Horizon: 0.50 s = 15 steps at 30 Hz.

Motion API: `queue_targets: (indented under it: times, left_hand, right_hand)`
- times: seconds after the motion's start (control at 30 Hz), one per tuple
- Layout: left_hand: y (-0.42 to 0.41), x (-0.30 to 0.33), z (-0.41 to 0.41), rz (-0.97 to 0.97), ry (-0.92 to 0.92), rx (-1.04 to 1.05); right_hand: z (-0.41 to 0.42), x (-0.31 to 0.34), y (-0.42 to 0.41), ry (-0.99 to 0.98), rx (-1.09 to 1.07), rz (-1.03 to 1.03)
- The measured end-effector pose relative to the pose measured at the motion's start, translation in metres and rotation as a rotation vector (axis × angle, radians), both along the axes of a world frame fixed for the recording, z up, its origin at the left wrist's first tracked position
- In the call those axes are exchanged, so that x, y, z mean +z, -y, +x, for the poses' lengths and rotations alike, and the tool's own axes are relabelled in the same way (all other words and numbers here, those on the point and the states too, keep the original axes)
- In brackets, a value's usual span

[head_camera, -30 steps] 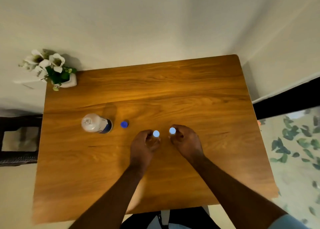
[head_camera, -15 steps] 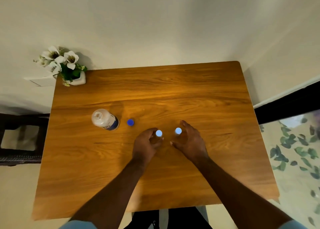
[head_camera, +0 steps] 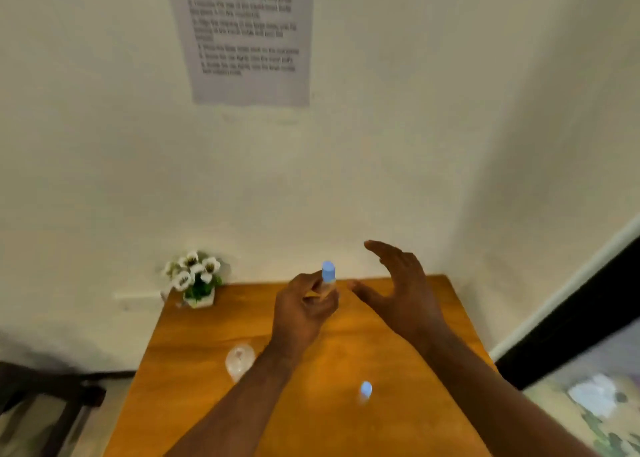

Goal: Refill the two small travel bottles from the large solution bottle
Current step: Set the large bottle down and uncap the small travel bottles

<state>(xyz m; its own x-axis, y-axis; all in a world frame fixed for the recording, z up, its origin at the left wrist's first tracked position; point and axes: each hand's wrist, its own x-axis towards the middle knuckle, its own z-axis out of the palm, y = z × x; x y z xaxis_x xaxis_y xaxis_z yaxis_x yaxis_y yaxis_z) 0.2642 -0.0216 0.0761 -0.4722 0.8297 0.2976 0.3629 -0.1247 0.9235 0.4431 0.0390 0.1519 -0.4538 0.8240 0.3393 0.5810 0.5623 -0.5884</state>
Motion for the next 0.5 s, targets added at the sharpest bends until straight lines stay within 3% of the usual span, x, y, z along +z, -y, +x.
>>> queue_targets:
  times: [0.17, 0.23, 0.3, 0.4, 0.5]
  left_hand:
    - [-0.043, 0.150, -0.025, 0.233, -0.076, -0.040]
    - [-0.049, 0.207, -0.026, 0.299, -0.133, -0.060]
    - [-0.053, 0.234, -0.024, 0.283, -0.169, -0.066]
    - [-0.054, 0.250, -0.019, 0.192, -0.081, -0.134]
    - [-0.050, 0.287, -0.012, 0.228, -0.024, -0.173]
  right_hand:
    - [-0.042, 0.169, -0.024, -0.106, 0.082, 0.244]
    - [-0.048, 0.231, -0.028, -0.143, 0.087, 0.225]
    - [-0.052, 0.257, -0.032, -0.102, 0.120, 0.190]
    - [-0.054, 0.268, -0.044, -0.056, 0.125, 0.156]
    - [-0.048, 0.303, -0.046, -0.057, 0.162, 0.200]
